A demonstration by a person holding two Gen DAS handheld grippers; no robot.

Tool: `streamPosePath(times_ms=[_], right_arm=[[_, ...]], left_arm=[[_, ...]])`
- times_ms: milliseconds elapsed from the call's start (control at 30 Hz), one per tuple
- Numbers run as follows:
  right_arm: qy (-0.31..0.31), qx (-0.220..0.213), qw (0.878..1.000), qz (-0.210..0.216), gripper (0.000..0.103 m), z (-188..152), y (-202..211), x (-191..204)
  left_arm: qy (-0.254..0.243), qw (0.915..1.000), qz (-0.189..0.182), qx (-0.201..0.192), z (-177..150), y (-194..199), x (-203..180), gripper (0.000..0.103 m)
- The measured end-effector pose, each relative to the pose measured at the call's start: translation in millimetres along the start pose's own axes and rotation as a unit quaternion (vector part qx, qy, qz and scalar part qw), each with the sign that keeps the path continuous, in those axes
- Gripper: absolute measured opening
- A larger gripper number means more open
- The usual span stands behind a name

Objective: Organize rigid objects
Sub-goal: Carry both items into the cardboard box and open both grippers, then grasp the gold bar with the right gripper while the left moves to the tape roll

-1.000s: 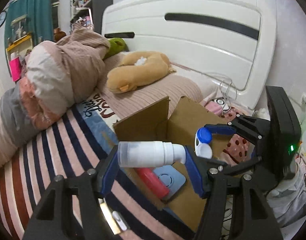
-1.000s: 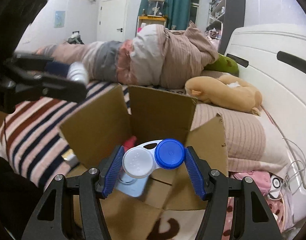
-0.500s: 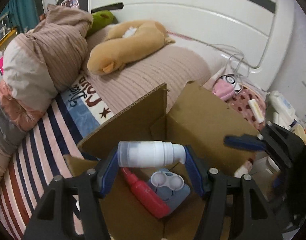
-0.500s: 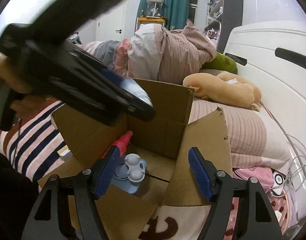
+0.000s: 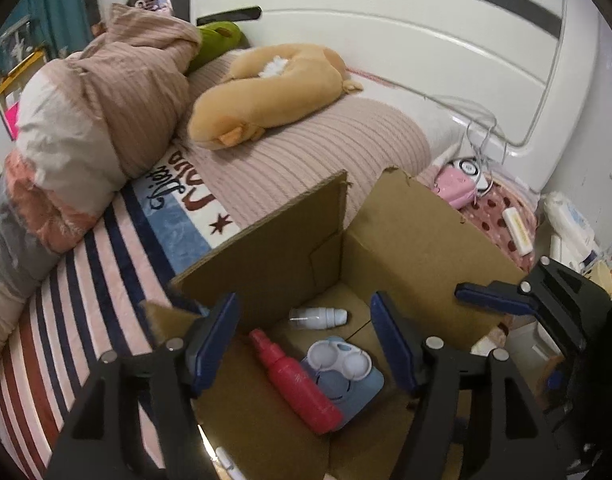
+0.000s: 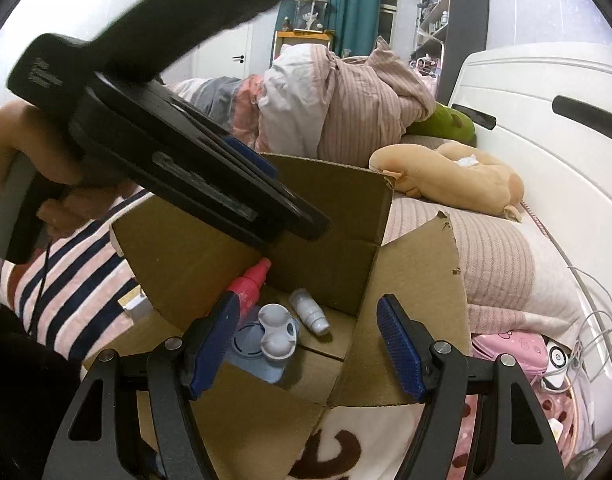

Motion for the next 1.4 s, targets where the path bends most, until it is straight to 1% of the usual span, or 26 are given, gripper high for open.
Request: streamPosePath(times_ms=[67,133,233,300,433,500,533,600,633,667,767,800,833,867,900,933,967,1033,1100,1167,1267,1333,1400], right_arm=[[0.001,-0.008,1.0,0.008,0.068,5,6,5],[0.004,-0.015,1.0,0.015,0.068,10,12,11],[0.011,-0.027,0.999,0.021,0.068,20,20,26],[0.014,-0.032,0.999,0.032,0.068,25,22,36],[0.02,-0.044,0.996,0.075,0.068,40,24,73],[0.024,-0.048,0.994,0.093,0.067,44,24,91],[0.028,-0.049,0.992,0.109,0.067,48,22,105],[0.034,-0.044,0.99,0.13,0.065,51,16,124],[0.039,-0.036,0.989,0.141,0.063,51,11,136],[0.041,-0.028,0.987,0.15,0.058,50,5,147],[0.047,0.01,0.984,0.171,0.053,40,-20,175],[0.047,0.021,0.984,0.173,0.048,37,-27,180],[0.043,0.038,0.983,0.173,0.045,32,-39,187],[0.037,0.048,0.984,0.17,0.04,28,-48,190],[0.031,0.057,0.984,0.164,0.037,24,-58,192],[0.028,0.063,0.984,0.161,0.037,21,-66,194],[0.02,0.075,0.984,0.161,0.036,18,-76,196],[-0.005,0.106,0.98,0.167,0.034,14,-98,196],[-0.012,0.121,0.979,0.161,0.033,14,-111,196],[-0.005,0.132,0.982,0.136,0.033,15,-125,198],[-0.009,0.154,0.982,0.113,0.033,14,-144,200],[-0.004,0.155,0.985,0.078,0.033,17,-150,199],[0.008,0.159,0.987,0.03,0.033,20,-157,197]], left_arm=[[0.008,0.9999,-0.002,-0.014,-9,14,8,0.072],[0.023,0.9992,-0.009,-0.032,-22,34,23,0.073],[0.049,0.9975,-0.008,-0.05,-45,57,45,0.075],[0.063,0.9961,0.002,-0.062,-64,71,62,0.075],[0.095,0.9919,0.04,-0.075,-110,89,97,0.078],[0.112,0.9891,0.059,-0.075,-132,90,113,0.078],[0.121,0.9876,0.068,-0.073,-145,89,122,0.079],[0.134,0.9855,0.076,-0.07,-169,82,136,0.079],[0.14,0.9848,0.076,-0.069,-178,79,141,0.079],[0.148,0.9839,0.072,-0.07,-190,73,147,0.079],[0.162,0.9831,0.049,-0.07,-214,52,158,0.079],[0.165,0.9828,0.042,-0.071,-219,46,160,0.079],[0.17,0.9822,0.033,-0.074,-225,39,162,0.079],[0.176,0.9808,0.028,-0.078,-230,32,166,0.079],[0.183,0.9797,0.03,-0.076,-231,28,169,0.079],[0.189,0.9785,0.039,-0.073,-234,24,173,0.079],[0.188,0.9783,0.039,-0.077,-235,22,176,0.079],[0.19,0.9774,0.035,-0.086,-238,19,182,0.079],[0.2,0.9758,0.025,-0.085,-242,12,190,0.079],[0.206,0.9748,0.018,-0.083,-244,7,197,0.079],[0.21,0.9751,0.021,-0.069,-246,-3,201,0.079],[0.206,0.9761,0.022,-0.066,-247,-8,202,0.079],[0.207,0.9762,0.012,-0.063,-247,-12,201,0.079]])
Point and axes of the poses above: each gripper's, at about its wrist camera, not at the fingertips, and y roughly against the way its jaws point, x to its left, z to its top, the point moved 3 cm from there along -y, roughly the way its jaws point, and after that the axes turned 8 degrees about x, right-handed, at the moved point
